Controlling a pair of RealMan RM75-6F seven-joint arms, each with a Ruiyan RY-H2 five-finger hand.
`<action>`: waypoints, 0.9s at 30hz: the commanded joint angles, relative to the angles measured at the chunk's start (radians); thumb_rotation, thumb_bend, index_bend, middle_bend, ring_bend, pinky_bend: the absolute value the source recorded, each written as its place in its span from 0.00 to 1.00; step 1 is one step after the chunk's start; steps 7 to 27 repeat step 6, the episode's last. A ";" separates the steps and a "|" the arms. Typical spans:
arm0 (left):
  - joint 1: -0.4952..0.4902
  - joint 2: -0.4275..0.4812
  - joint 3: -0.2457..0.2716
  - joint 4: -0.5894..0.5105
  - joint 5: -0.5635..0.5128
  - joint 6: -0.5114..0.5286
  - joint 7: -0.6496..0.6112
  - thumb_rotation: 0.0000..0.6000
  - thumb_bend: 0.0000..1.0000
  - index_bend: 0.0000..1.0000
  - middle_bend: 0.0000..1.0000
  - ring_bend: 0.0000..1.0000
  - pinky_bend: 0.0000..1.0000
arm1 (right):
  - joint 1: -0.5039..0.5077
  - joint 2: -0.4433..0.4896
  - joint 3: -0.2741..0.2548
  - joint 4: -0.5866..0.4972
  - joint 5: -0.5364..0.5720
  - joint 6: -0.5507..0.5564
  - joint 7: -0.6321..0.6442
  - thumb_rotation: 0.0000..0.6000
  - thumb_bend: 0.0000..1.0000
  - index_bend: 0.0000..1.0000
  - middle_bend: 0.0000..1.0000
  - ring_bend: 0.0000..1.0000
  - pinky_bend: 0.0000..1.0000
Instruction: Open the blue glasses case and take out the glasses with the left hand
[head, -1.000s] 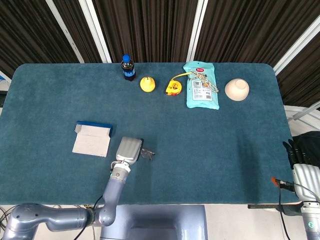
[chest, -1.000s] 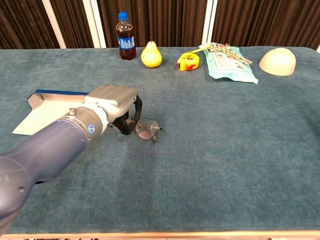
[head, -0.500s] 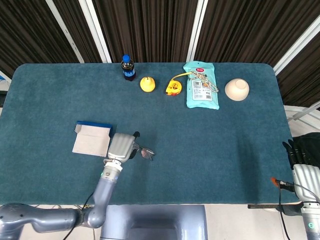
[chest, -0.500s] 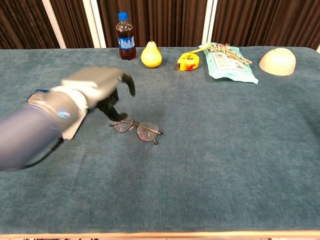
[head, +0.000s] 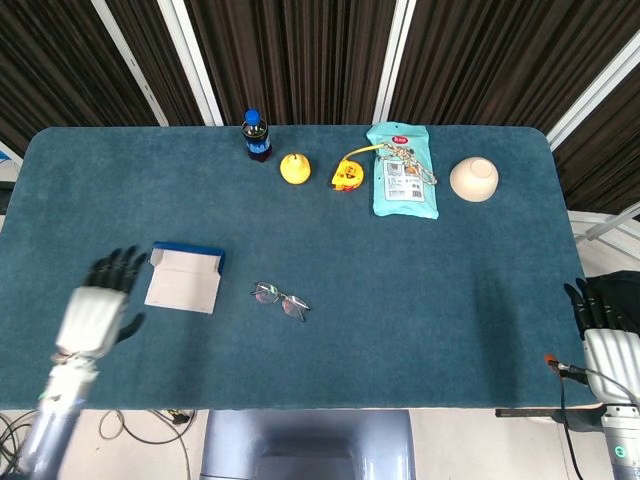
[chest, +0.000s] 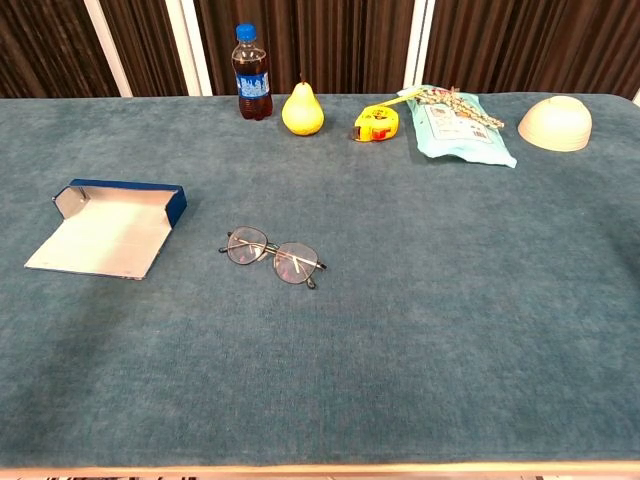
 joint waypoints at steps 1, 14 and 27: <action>0.079 0.053 0.046 0.046 0.039 0.058 -0.070 1.00 0.15 0.00 0.00 0.00 0.06 | -0.001 -0.004 -0.002 0.003 -0.008 0.007 -0.006 1.00 0.15 0.00 0.00 0.00 0.21; 0.117 0.053 0.052 0.107 0.041 0.044 -0.113 1.00 0.14 0.00 0.00 0.00 0.05 | -0.001 -0.006 -0.005 0.009 -0.014 0.008 -0.010 1.00 0.15 0.00 0.00 0.00 0.21; 0.117 0.053 0.052 0.107 0.041 0.044 -0.113 1.00 0.14 0.00 0.00 0.00 0.05 | -0.001 -0.006 -0.005 0.009 -0.014 0.008 -0.010 1.00 0.15 0.00 0.00 0.00 0.21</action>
